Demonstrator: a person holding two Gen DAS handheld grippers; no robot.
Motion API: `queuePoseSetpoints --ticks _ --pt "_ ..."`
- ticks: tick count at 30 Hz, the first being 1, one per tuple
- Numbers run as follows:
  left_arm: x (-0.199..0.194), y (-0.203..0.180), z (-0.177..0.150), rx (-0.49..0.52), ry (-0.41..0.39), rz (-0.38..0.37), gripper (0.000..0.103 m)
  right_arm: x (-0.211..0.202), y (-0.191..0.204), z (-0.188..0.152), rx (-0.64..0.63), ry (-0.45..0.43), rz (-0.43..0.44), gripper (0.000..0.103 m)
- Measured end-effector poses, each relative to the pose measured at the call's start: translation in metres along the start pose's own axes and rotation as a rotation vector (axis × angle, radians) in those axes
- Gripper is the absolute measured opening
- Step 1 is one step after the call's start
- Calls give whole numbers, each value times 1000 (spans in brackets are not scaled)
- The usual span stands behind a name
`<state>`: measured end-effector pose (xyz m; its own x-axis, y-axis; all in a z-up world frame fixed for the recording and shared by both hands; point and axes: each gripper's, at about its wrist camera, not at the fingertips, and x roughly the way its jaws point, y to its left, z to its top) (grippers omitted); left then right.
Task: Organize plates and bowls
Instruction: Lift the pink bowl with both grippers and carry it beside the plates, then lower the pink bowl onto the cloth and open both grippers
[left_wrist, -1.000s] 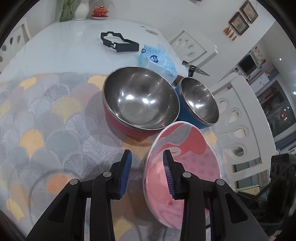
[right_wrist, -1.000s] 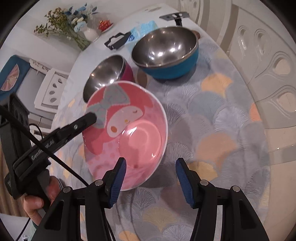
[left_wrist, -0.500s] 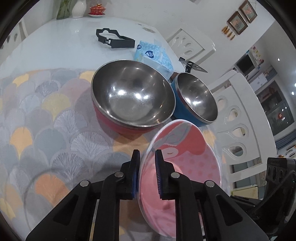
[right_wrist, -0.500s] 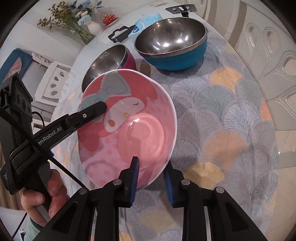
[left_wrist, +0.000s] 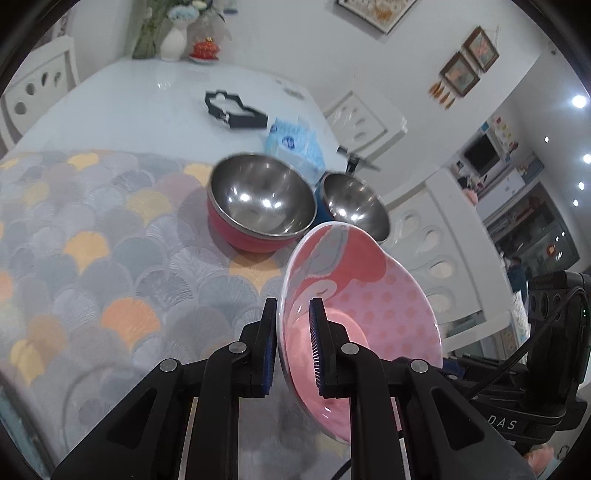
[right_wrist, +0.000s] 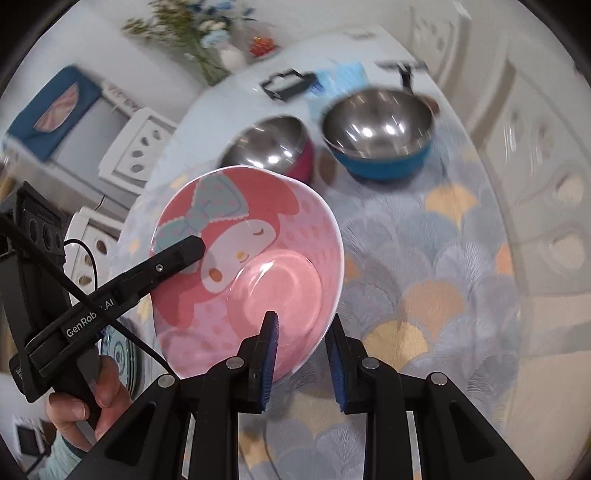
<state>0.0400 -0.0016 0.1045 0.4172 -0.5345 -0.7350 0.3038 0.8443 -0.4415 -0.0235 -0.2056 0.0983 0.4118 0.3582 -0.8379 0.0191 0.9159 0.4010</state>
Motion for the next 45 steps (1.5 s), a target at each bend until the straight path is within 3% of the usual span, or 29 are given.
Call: queuePoseSetpoints --ticks 7,13,19,25,37,45 --pt "-65 5 -15 7 -69 -11 13 -29 44 -25 -45 -22 37 26" --pt "-94 15 -50 44 -53 26 13 -22 75 -69 -71 37 23 26" --pt "-84 40 -91 21 28 28 13 2 79 -105 -64 104 -23 26" --pt "-62 53 -114 10 91 17 13 21 72 -118 -49 130 -83 26" --pt "-44 57 -122 44 131 31 13 32 52 -119 83 112 -78 26" --pt "-66 61 -117 48 96 19 13 9 50 -121 113 60 -60 26"
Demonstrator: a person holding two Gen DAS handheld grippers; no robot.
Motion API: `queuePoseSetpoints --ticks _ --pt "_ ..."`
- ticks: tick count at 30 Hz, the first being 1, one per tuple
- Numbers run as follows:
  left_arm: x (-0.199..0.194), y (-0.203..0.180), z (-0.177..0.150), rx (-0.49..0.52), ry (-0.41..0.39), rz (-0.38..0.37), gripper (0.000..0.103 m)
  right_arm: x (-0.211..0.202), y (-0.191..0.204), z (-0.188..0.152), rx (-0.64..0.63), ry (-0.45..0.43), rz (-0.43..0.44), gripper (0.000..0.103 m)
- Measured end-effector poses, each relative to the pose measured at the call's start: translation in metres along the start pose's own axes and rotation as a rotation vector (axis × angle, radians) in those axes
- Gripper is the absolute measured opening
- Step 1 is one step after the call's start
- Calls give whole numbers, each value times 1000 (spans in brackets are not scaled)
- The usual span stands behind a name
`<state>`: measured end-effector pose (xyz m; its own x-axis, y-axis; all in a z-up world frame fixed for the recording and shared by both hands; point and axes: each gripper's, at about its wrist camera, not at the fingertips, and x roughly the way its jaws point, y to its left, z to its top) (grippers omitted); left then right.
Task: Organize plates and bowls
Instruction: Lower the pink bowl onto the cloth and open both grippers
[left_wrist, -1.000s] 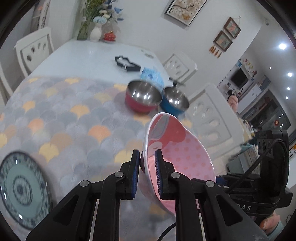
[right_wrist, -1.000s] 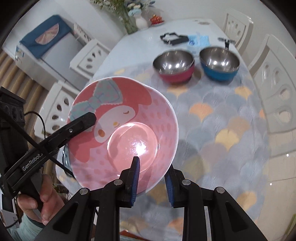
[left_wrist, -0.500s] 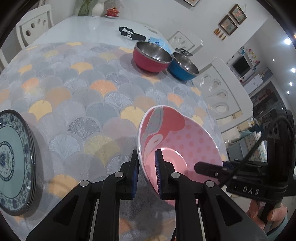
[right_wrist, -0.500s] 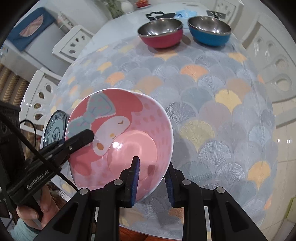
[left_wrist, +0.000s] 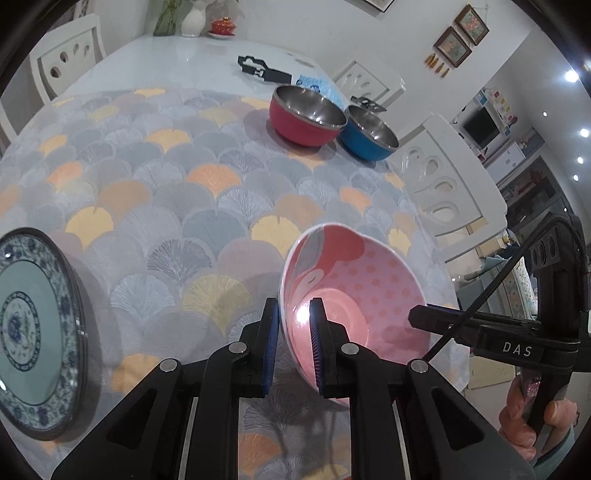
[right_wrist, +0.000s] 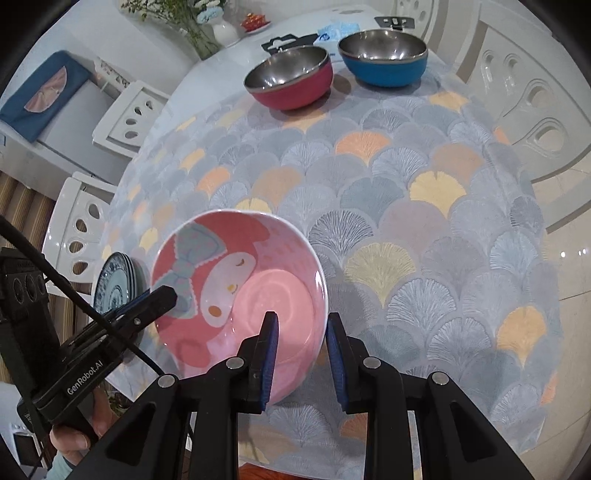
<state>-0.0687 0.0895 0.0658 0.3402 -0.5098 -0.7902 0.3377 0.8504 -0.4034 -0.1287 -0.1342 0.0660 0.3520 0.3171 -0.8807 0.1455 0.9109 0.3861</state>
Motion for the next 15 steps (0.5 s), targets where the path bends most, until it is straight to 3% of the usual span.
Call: queuePoseSetpoints --ticks 10,15 --pt "-57 -5 9 46 -110 -3 13 -52 9 -9 2 -92 29 26" --pt "-95 -13 21 61 -193 -19 14 -94 25 -12 -22 -196 58 26"
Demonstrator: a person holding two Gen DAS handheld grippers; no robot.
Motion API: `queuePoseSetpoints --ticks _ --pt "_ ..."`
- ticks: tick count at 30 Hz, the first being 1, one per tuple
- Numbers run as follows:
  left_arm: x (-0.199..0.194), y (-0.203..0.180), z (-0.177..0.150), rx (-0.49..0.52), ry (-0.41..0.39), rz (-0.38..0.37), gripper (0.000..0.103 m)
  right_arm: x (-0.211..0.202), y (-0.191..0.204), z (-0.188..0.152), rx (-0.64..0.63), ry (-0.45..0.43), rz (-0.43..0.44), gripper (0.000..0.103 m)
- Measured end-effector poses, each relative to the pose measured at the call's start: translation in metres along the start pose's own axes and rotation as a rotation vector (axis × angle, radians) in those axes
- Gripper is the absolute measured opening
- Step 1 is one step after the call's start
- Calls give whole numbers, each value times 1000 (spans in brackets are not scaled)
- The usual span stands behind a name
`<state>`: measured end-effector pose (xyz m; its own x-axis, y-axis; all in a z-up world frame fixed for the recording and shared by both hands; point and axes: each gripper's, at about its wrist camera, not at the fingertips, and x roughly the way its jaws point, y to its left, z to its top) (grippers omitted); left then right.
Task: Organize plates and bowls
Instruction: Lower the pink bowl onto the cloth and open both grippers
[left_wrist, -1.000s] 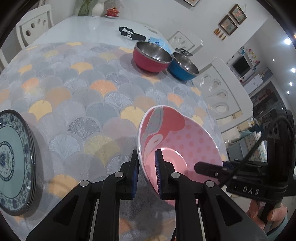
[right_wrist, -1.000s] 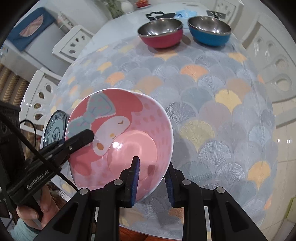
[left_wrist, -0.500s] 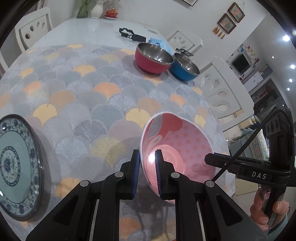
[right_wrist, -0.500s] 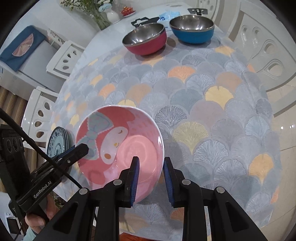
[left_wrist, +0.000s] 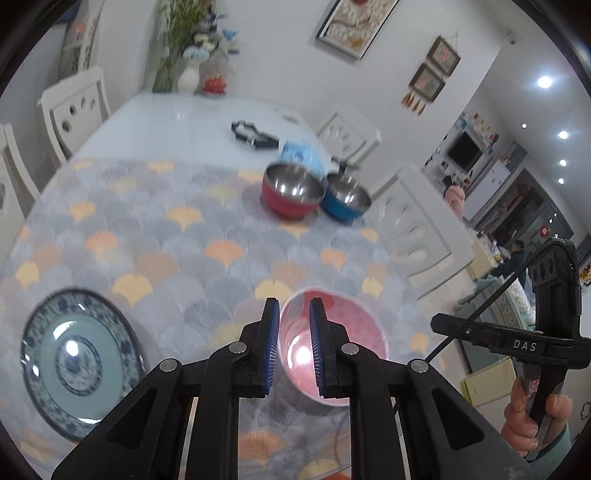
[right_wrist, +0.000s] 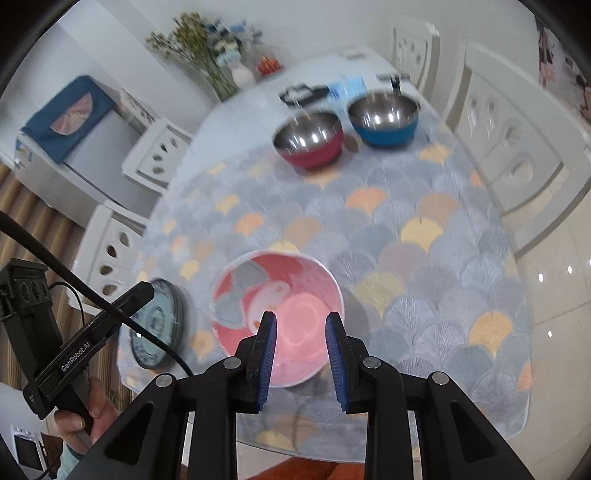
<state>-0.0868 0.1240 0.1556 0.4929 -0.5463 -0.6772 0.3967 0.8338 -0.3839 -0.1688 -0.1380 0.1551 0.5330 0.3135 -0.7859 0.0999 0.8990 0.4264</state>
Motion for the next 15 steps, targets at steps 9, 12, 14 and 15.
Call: queuePoseSetpoints --ticks 9,12,14,15 --pt "-44 -20 34 55 -133 -45 22 -71 22 15 -24 -234 93 48" --pt "-46 -27 51 59 -161 -61 28 -79 22 23 -14 -251 106 51" --pt "-44 -31 62 67 -165 -73 28 -79 17 32 0 -259 123 56" --pt "-41 -33 70 75 -164 -78 28 -77 13 38 12 -260 135 56"
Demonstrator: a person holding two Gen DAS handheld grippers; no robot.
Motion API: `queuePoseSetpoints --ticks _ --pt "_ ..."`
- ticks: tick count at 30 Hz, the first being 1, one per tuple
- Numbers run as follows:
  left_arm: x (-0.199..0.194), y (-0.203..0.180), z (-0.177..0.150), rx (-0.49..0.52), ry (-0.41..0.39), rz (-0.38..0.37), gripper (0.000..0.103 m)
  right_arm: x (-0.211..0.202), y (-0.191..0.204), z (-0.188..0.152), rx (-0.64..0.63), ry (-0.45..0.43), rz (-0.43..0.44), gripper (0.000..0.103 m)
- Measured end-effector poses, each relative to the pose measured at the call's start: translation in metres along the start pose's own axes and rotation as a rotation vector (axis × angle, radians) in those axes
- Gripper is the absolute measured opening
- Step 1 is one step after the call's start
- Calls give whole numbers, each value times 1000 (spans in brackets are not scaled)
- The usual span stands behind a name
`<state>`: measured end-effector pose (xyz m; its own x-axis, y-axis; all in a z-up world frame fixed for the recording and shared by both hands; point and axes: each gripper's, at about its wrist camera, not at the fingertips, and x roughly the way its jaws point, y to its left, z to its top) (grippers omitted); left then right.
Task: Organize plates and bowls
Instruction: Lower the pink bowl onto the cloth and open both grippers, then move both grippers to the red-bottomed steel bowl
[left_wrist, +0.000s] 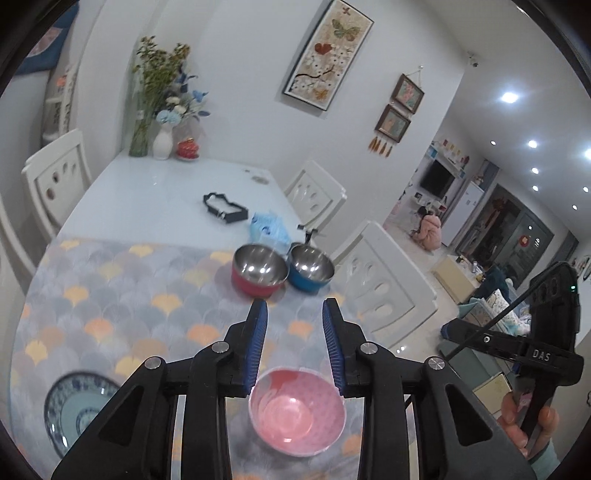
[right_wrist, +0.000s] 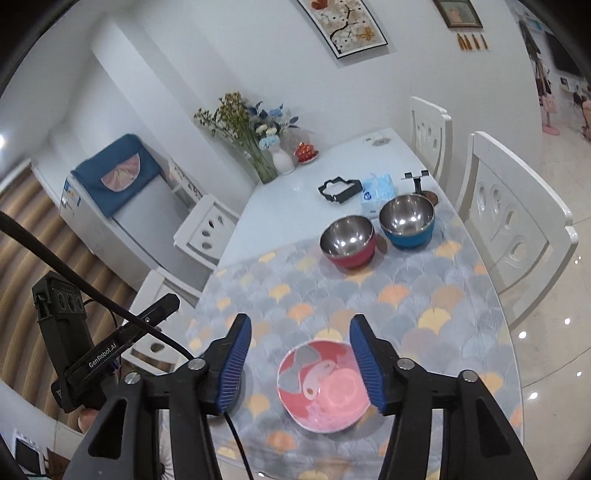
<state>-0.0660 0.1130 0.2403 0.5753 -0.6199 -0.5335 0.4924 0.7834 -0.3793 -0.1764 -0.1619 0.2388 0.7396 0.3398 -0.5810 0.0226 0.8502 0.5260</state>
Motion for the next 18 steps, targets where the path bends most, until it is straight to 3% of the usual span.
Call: queuePoseSetpoints --ticks 3,5,6,10,18 --pt "13 -1 19 5 -1 12 38 16 -17 21 60 9 38 56" --pt "24 2 34 -11 -11 21 58 30 -30 34 118 24 58 56" --pt "31 5 42 -15 -17 22 61 39 -37 40 149 32 71 56" --pt "68 17 67 -26 13 43 61 76 -62 64 233 77 81 56" --pt "177 54 84 -126 155 57 59 165 -95 99 236 195 31 56"
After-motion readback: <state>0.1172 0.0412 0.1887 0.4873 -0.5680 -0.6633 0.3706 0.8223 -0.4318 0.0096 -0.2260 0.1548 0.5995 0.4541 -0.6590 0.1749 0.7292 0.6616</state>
